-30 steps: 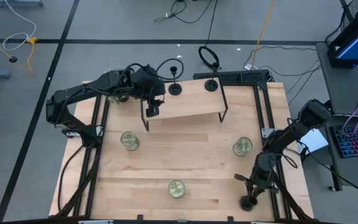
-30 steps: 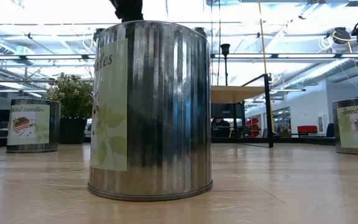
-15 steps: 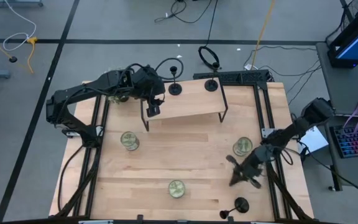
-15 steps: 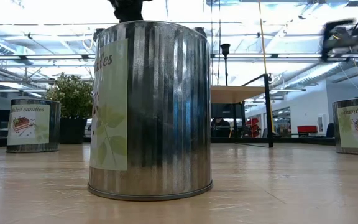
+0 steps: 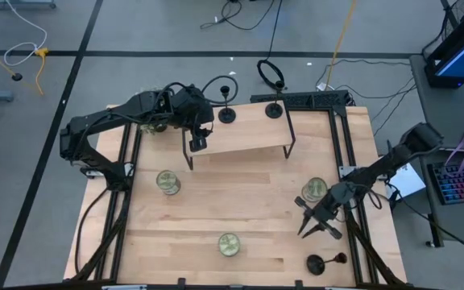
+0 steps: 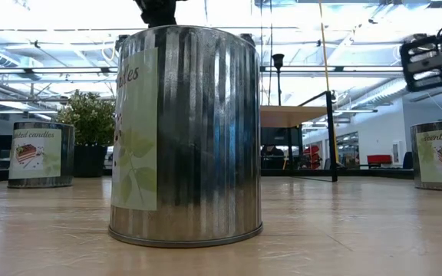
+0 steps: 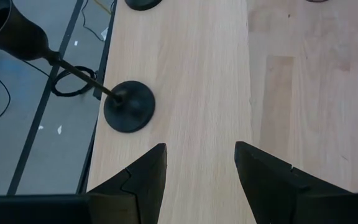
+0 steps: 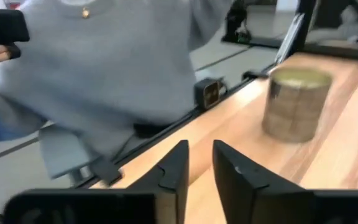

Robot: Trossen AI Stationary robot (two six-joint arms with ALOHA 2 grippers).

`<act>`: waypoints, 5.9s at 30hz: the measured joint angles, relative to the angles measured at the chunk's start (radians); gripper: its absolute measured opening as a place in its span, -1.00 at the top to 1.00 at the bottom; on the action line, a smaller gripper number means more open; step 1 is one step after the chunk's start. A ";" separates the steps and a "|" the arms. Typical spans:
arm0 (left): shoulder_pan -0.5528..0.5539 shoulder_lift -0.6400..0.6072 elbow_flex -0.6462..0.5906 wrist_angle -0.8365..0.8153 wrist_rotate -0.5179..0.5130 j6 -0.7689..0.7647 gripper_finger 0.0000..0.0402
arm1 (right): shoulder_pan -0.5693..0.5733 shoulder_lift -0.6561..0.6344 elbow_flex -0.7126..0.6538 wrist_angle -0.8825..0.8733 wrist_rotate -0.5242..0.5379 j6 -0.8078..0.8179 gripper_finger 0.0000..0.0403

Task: Pick & Place candle stick holders
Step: Put the black candle holder on the shelf aligned with the black candle holders

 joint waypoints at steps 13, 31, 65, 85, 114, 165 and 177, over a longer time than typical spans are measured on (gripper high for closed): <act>0.000 0.000 0.000 0.001 0.000 -0.046 0.01 | 0.008 -0.205 -0.005 -0.395 -0.292 -0.169 0.42; 0.000 0.000 0.000 0.008 0.000 -0.096 0.01 | 0.220 0.115 -0.016 0.062 -0.216 -0.174 0.50; 0.000 0.000 0.000 0.025 0.000 -0.137 0.01 | 0.294 0.464 0.076 0.367 -0.141 -0.049 0.50; 0.000 0.000 0.000 0.029 0.000 -0.154 0.01 | 0.294 0.468 0.119 0.329 -0.091 -0.142 0.91; -0.199 0.001 -0.244 0.641 0.151 -0.030 0.02 | -0.445 0.099 0.365 0.037 0.319 -0.184 0.95; -0.291 0.365 -0.516 1.618 0.054 -0.285 0.50 | -0.527 0.157 0.392 -0.039 0.306 -0.068 0.94; -0.293 0.302 -0.516 1.488 0.057 -0.229 0.74 | -0.527 0.156 0.391 -0.054 0.309 -0.055 0.94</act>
